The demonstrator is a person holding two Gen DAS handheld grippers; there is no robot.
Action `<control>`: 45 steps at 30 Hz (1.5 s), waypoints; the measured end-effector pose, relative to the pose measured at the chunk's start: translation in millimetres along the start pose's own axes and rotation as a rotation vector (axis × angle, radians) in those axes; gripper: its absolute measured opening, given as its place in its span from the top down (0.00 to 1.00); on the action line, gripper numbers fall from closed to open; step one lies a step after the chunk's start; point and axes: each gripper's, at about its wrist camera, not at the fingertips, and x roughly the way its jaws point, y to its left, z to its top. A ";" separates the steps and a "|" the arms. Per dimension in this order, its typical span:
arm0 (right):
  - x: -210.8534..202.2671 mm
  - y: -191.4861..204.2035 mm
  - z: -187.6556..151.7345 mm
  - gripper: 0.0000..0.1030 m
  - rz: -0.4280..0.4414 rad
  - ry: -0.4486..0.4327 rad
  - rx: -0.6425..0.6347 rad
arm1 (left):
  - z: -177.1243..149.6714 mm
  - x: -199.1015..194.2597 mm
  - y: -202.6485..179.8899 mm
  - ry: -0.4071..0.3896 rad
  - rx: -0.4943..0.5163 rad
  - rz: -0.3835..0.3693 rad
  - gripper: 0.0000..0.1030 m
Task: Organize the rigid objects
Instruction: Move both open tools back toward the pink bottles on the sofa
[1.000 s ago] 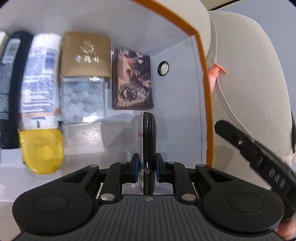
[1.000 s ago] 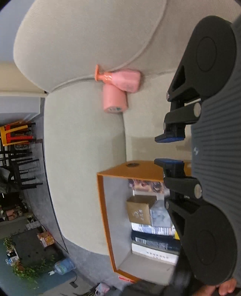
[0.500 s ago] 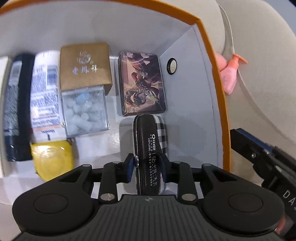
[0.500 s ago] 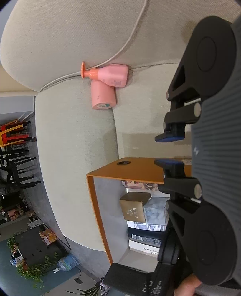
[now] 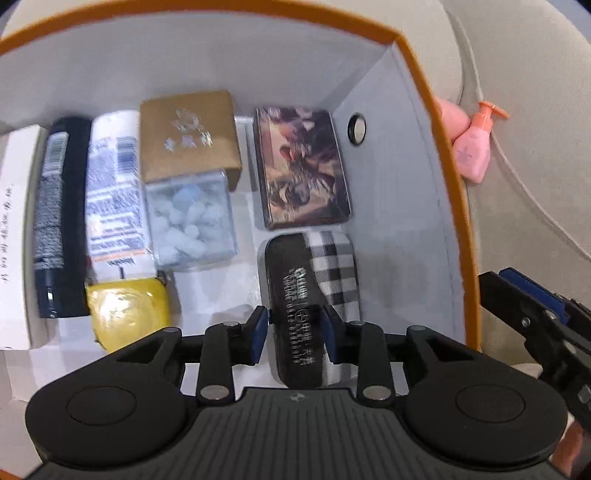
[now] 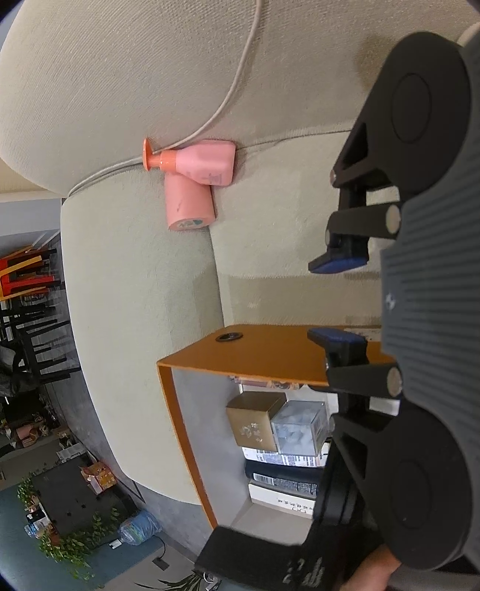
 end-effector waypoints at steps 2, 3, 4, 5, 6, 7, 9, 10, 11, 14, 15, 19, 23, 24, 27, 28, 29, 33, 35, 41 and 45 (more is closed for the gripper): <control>-2.2 -5.0 -1.6 0.62 -0.021 -0.021 0.008 | -2.3 -12.7 -0.5 -0.045 0.022 0.004 0.65; -3.4 -8.5 -2.8 0.61 -0.031 -0.037 0.010 | -3.7 -18.6 -1.3 -0.063 0.037 0.011 0.65; -4.9 -13.0 -4.5 0.61 -0.035 -0.059 0.011 | -4.8 -24.8 -2.7 -0.084 0.053 0.018 0.65; -5.9 -17.2 -5.6 0.59 -0.038 -0.073 0.016 | -6.5 -32.1 -3.8 -0.107 0.073 0.027 0.65; -6.6 -21.5 -6.4 0.58 -0.043 -0.082 0.024 | -6.4 -37.5 -7.9 -0.136 0.097 0.038 0.65; -6.9 -26.4 -6.9 0.58 -0.043 -0.089 0.034 | -6.9 -44.6 -11.6 -0.169 0.127 0.053 0.65; -7.0 -33.2 -6.4 0.57 -0.053 -0.100 0.052 | -6.2 -58.8 -22.8 -0.252 0.196 0.067 0.65; -6.6 -35.8 -5.2 0.56 -0.069 -0.103 0.057 | -5.5 -65.4 -29.8 -0.291 0.235 0.063 0.61; -5.6 -37.4 -3.6 0.56 -0.080 -0.103 0.057 | -4.0 -70.8 -36.4 -0.315 0.270 0.058 0.61; 1.0 -41.4 3.3 0.52 -0.094 -0.092 0.071 | -0.1 -83.2 -61.5 -0.392 0.405 0.048 0.62; 4.7 -41.9 6.1 0.50 -0.104 -0.089 0.072 | -0.8 -87.7 -67.4 -0.408 0.448 0.054 0.61; 20.7 -43.5 19.4 0.46 -0.157 -0.095 0.079 | 13.4 -82.3 -96.8 -0.440 0.607 0.092 0.60; 43.5 -46.4 41.9 0.41 -0.219 -0.096 0.101 | 29.2 -60.0 -125.4 -0.487 0.735 0.141 0.52; 49.2 -47.2 47.8 0.40 -0.228 -0.100 0.109 | 34.4 -57.4 -128.6 -0.490 0.760 0.152 0.52; 70.0 -50.9 64.5 0.39 -0.253 -0.091 0.131 | 53.0 -42.1 -135.1 -0.480 0.820 0.178 0.52; 78.5 -53.5 68.8 0.39 -0.260 -0.082 0.142 | 60.5 -37.9 -137.4 -0.475 0.836 0.178 0.52; 84.3 -55.9 70.9 0.40 -0.262 -0.075 0.151 | 66.6 -35.6 -137.4 -0.465 0.851 0.173 0.52; 109.6 -66.0 77.9 0.38 -0.284 -0.058 0.190 | 88.8 -20.4 -139.4 -0.429 0.915 0.173 0.52; 115.8 -67.7 80.2 0.35 -0.334 -0.083 0.177 | 96.1 -13.1 -141.0 -0.410 0.939 0.193 0.52; 127.2 -64.4 80.7 0.35 -0.431 -0.143 0.099 | 118.7 10.8 -150.5 -0.349 1.028 0.183 0.52; 128.2 -64.1 81.0 0.47 -0.464 -0.136 0.077 | 124.6 25.9 -162.0 -0.308 1.115 0.153 0.50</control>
